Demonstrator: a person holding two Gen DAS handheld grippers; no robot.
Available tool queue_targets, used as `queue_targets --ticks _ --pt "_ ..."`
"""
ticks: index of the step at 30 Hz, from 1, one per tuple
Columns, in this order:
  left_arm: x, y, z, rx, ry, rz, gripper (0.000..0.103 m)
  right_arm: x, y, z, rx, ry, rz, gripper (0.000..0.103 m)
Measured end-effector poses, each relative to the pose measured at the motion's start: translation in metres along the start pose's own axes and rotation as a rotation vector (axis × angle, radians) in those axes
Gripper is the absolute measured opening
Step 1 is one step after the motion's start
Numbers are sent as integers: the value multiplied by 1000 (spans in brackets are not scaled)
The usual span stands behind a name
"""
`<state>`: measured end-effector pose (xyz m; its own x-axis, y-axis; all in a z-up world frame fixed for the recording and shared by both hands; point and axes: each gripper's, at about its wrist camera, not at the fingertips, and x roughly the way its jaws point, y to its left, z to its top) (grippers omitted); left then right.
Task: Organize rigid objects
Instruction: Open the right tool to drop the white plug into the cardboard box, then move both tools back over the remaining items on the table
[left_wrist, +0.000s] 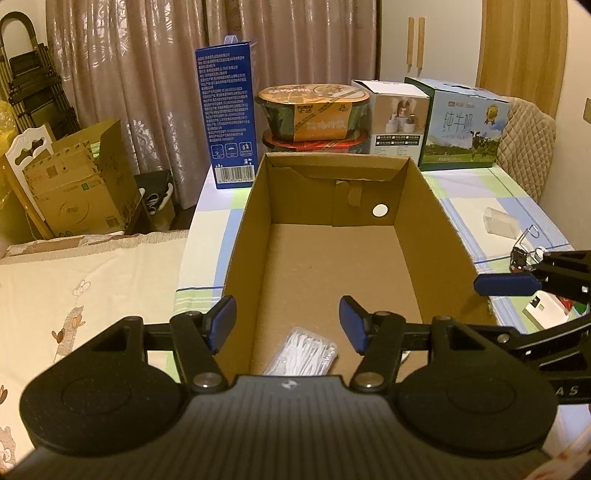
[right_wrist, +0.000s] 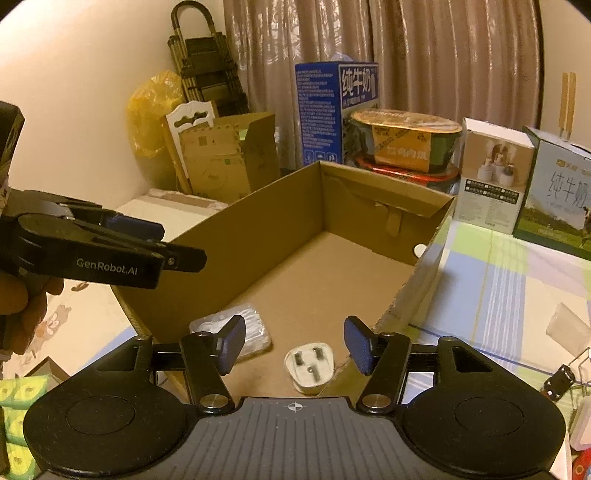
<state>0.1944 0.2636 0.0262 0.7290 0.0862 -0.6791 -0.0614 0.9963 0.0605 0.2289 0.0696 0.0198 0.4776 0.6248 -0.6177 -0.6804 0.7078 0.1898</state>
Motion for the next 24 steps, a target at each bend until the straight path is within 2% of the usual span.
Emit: queue_targets --ticks 2,9,16,24 --pt "-2 -2 0 -3 -3 -1 62 -5 -1 0 -3 -7 -1 57" --pt "-18 -17 3 -8 -27 -12 64 -33 -6 3 7 -49 -12 58" --pt "-44 -44 10 -29 -70 -28 79 -79 -16 2 7 -98 -52 61" --pt "-76 -99 14 -13 -131 -82 92 -141 -54 -24 49 -142 -139 74"
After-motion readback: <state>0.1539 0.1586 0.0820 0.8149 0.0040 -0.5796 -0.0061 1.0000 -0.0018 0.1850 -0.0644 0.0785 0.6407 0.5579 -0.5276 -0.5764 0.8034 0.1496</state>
